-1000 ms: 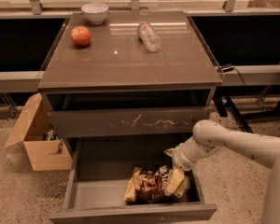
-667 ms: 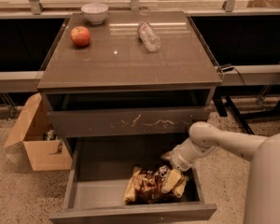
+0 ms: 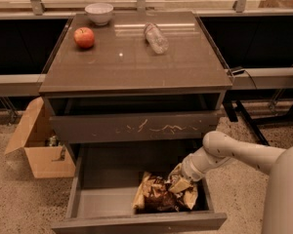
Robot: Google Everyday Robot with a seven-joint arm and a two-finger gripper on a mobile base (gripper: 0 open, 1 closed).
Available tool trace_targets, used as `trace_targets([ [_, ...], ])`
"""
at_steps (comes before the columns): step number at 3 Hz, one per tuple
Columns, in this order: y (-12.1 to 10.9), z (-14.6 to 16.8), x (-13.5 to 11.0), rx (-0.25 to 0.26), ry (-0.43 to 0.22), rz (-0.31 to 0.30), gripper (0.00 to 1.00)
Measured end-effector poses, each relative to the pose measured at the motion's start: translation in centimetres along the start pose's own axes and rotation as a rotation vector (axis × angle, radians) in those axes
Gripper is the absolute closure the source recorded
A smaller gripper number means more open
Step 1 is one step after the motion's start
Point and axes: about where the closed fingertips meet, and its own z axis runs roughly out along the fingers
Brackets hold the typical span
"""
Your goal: Pick brown chip bag from middle drawer and place on counter
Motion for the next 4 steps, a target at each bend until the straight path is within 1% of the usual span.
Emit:
trace_targets([
  [1, 3.2, -8.5, -5.3, 0.144, -0.124, -0.171, 0.99],
  [2, 5.7, -16.4, -8.4, 0.248, -0.215, -0.311, 1.0],
  [3, 5.7, -16.4, -8.4, 0.247, -0.215, -0.311, 1.0],
  [4, 6.5, -19.1, -10.8, 0.274, -0.258, -0.385, 1.0],
])
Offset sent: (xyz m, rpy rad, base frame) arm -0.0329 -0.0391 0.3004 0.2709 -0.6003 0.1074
